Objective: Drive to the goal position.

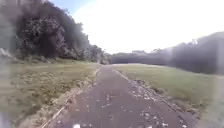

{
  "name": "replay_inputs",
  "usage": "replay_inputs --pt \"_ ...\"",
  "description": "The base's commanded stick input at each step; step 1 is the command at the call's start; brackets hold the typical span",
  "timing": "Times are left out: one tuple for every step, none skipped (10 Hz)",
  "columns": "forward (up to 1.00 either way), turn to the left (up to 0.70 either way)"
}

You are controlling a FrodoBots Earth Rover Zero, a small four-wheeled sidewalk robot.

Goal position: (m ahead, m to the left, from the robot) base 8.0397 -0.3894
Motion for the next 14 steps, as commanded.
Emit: replay_inputs --pt "0.70 0.00" --pt "0.70 0.00" --pt "0.70 0.00" --pt "0.70 0.00" --pt "0.70 -0.03" --pt "0.70 -0.19" --pt "0.70 -0.35" --pt "0.70 -0.35" --pt "0.70 -0.35" --pt "0.70 -0.35" --pt "0.70 -0.35" --pt "0.70 -0.35" --pt "0.70 -0.35" --pt "0.70 0.00"
